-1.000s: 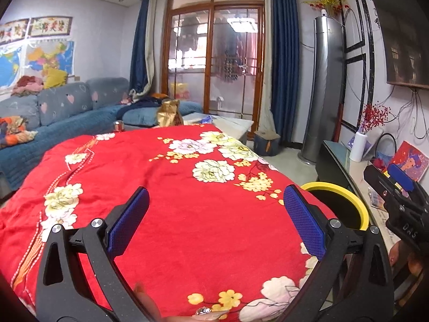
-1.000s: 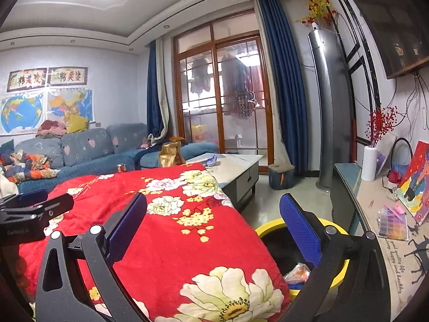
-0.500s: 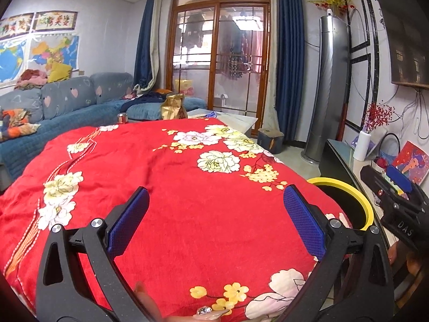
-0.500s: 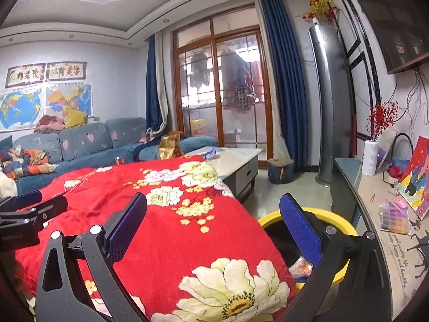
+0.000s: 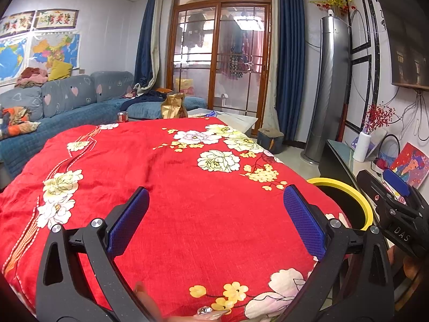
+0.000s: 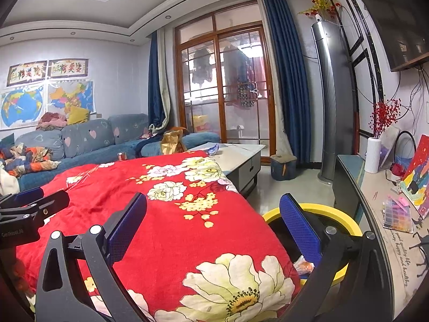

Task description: Collect trash

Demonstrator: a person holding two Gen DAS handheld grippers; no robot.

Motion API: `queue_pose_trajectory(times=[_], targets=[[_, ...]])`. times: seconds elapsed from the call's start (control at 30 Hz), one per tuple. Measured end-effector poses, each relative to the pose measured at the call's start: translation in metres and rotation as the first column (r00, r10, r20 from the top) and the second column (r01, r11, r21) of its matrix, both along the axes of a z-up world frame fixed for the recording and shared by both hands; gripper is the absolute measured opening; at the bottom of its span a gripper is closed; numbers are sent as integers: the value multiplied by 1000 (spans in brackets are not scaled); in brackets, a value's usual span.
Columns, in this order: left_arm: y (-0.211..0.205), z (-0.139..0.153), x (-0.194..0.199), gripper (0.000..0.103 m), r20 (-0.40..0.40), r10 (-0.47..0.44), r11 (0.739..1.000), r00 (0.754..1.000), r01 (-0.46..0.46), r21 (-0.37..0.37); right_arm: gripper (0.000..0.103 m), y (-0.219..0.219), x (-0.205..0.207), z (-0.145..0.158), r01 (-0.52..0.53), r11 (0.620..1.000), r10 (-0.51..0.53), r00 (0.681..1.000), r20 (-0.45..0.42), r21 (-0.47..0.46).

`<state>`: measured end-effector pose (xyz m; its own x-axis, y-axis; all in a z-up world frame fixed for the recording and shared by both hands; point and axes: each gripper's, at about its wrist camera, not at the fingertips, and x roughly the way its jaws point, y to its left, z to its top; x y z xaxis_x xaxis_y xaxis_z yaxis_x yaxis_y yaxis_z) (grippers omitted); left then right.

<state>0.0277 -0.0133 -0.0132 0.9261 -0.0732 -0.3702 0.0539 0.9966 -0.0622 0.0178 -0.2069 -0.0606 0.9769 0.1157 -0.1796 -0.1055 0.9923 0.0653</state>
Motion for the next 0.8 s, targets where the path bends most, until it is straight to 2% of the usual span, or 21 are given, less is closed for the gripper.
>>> queue_pose_trajectory(times=[0.8], targets=[[-3,3,-2,92,1,-4,1000,1000,4,-3,96,0,-1,-3,5,1000,-5,1000,-2,-1]])
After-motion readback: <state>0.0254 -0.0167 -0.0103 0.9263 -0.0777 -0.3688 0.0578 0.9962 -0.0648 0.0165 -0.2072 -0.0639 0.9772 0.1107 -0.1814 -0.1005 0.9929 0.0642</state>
